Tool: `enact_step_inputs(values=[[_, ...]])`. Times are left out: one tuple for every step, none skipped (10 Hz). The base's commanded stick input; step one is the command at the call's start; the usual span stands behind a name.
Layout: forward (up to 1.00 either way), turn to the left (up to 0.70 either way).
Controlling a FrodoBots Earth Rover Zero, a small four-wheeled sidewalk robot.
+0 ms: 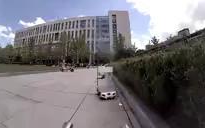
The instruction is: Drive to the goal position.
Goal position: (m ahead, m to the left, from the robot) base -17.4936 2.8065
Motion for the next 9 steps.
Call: enact_step_inputs(values=[[0.05, 0.04], [0.05, 0.00], [0.05, 0.01], [0.05, 0.01], [0.05, 0.01], [0.05, 0.01], [0.05, 0.01], [0.05, 0.01], [0.05, 0.02]])
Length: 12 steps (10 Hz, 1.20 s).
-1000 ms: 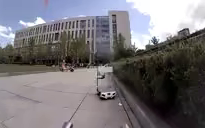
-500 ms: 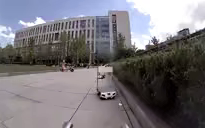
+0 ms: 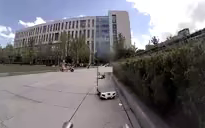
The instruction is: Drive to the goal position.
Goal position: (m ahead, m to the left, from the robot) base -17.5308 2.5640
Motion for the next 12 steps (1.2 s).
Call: enact_step_inputs(values=[[0.05, 0.04], [0.05, 0.01], [0.05, 0.01], [0.05, 0.01], [0.05, 0.02], [0.05, 0.03], [0.05, 0.03], [0.05, 0.01], [0.05, 0.01], [0.05, 0.01], [0.05, 0.01], [0.05, 0.01]])
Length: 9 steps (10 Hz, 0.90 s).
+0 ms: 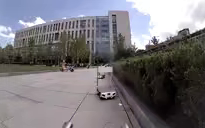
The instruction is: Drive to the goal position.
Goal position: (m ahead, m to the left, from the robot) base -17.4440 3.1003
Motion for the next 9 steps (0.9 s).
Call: enact_step_inputs(values=[[0.05, 0.01], [0.05, 0.01], [0.05, 0.01], [0.05, 0.02], [0.05, 0.04], [0.05, 0.01], [0.05, 0.01], [0.06, 0.01], [0.06, 0.02]])
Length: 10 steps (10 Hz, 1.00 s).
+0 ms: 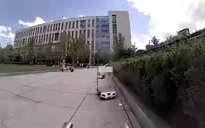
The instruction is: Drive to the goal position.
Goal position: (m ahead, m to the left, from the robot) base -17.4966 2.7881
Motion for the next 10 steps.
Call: enact_step_inputs(values=[[0.05, 0.03], [0.05, 0.03], [0.05, 0.02], [0.05, 0.04], [0.05, 0.02], [0.05, 0.01], [0.05, 0.01], [0.05, 0.01], [0.05, 0.01], [0.05, 0.01]])
